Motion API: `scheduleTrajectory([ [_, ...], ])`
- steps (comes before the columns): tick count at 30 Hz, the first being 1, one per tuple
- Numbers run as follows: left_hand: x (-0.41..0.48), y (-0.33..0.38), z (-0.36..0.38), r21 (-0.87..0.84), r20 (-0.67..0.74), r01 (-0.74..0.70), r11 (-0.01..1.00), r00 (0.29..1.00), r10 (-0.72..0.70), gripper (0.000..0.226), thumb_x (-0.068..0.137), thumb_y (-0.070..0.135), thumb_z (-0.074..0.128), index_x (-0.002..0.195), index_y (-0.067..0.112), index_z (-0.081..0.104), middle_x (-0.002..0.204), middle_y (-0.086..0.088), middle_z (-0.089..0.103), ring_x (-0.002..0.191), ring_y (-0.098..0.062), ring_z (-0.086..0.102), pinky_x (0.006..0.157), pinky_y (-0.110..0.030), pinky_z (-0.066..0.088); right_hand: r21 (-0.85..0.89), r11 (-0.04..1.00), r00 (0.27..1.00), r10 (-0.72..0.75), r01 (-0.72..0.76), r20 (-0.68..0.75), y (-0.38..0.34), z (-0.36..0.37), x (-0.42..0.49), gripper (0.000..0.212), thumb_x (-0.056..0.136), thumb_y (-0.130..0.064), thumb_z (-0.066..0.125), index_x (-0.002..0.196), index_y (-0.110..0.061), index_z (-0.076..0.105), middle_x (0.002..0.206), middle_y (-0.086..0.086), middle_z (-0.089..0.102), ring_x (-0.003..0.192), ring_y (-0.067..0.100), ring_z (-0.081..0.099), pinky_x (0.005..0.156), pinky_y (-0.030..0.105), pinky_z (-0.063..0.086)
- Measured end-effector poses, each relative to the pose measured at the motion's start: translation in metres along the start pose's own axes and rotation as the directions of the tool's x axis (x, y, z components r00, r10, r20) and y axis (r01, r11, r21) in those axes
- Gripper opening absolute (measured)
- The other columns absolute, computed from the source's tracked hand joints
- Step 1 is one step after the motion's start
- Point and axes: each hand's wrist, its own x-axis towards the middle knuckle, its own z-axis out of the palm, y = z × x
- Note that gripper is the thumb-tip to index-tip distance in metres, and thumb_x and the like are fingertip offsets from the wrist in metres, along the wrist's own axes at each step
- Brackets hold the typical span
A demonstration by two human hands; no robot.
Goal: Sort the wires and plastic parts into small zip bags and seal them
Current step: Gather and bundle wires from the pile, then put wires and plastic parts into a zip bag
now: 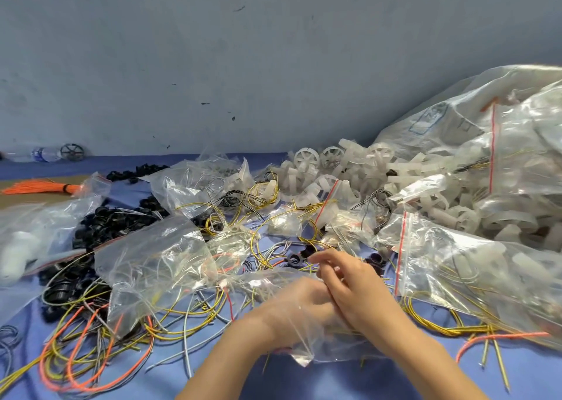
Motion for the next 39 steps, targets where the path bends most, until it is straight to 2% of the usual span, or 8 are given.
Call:
scheduleTrajectory([
  [3,-0.002,-0.017,-0.009,-0.24,-0.073,-0.009,0.971,0.997,-0.009,0.026,0.085,0.031,0.063,0.097,0.01,0.073,0.097,-0.013,0.074,0.088,-0.017,0.062,0.096,-0.049,0.048,-0.076,0.997,1.0,-0.003,0.002,-0.014,0.007,0.003,0.004,0.022,0.096,-0.015,0.054,0.107,-0.027,0.068,0.097,-0.019,0.065,0.08,0.001,0.057,0.08,0.018,0.043],
  [6,-0.017,-0.027,-0.036,-0.232,-0.165,0.014,0.973,0.985,-0.054,0.037,0.075,0.049,0.067,0.098,0.021,0.076,0.1,-0.018,0.072,0.084,-0.015,0.064,0.087,-0.036,0.052,-0.223,0.975,0.999,0.016,-0.006,0.045,0.012,0.005,0.004,0.019,0.096,-0.03,0.053,0.112,-0.033,0.064,0.098,-0.014,0.061,0.076,0.004,0.053,0.082,0.027,0.045],
  [9,-0.04,-0.032,-0.07,-0.387,-0.272,-0.038,0.921,0.959,-0.075,0.018,0.083,0.022,0.071,0.091,0.008,0.078,0.097,-0.022,0.072,0.08,-0.018,0.069,0.076,-0.026,0.057,-0.317,0.948,0.995,0.041,-0.012,0.086,0.012,0.005,0.001,0.023,0.096,-0.04,0.051,0.116,-0.036,0.061,0.1,-0.014,0.057,0.089,0.008,0.055,0.084,0.03,0.046],
  [15,-0.051,-0.017,-0.108,-0.217,-0.838,-0.179,0.96,0.538,-0.089,0.021,0.099,0.018,0.051,0.095,0.016,0.071,0.078,-0.002,0.07,0.061,-0.003,0.063,0.057,-0.016,0.054,-0.232,0.971,0.991,0.091,-0.066,0.102,0.005,-0.002,0.005,0.021,0.096,-0.031,0.051,0.111,-0.034,0.065,0.095,-0.015,0.061,0.08,0.006,0.058,0.079,0.029,0.049],
  [19,-0.015,0.002,-0.085,0.087,-0.715,-0.056,0.995,0.692,0.102,0.019,0.099,0.03,0.051,0.102,0.026,0.07,0.093,0.012,0.072,0.088,-0.002,0.066,0.078,-0.023,0.049,0.246,0.948,0.973,0.222,-0.2,-0.065,-0.004,-0.024,0.017,0.027,0.096,-0.014,0.048,0.101,-0.028,0.071,0.081,-0.01,0.069,0.065,0.01,0.061,0.061,0.026,0.048],
  [24,0.025,-0.021,-0.056,0.456,-0.477,0.246,0.855,0.879,0.001,0.034,0.1,0.038,0.045,0.131,0.029,0.055,0.134,0.003,0.053,0.122,-0.015,0.05,0.097,-0.03,0.037,0.64,0.727,0.92,0.384,-0.248,-0.08,-0.003,-0.049,0.02,0.032,0.098,-0.003,0.043,0.1,-0.019,0.07,0.08,0.0,0.067,0.06,0.01,0.057,0.053,0.021,0.042],
  [30,0.041,-0.04,-0.04,0.56,-0.488,0.344,0.754,0.872,-0.035,0.035,0.1,0.034,0.042,0.134,0.029,0.05,0.129,0.0,0.058,0.121,-0.026,0.049,0.103,-0.042,0.038,0.68,0.684,0.885,0.452,-0.264,-0.111,0.005,-0.062,0.025,0.032,0.096,-0.005,0.043,0.099,-0.022,0.07,0.072,-0.009,0.068,0.054,0.006,0.058,0.054,0.019,0.044],
  [39,0.047,-0.038,-0.026,0.39,-0.622,0.222,0.894,0.779,0.078,0.028,0.097,0.017,0.052,0.125,0.015,0.052,0.116,-0.004,0.053,0.109,-0.023,0.053,0.095,-0.035,0.042,0.528,0.824,0.919,0.349,-0.206,-0.186,0.006,-0.058,0.019,0.028,0.095,-0.01,0.045,0.099,-0.025,0.069,0.08,-0.005,0.068,0.059,0.004,0.056,0.055,0.016,0.044],
])
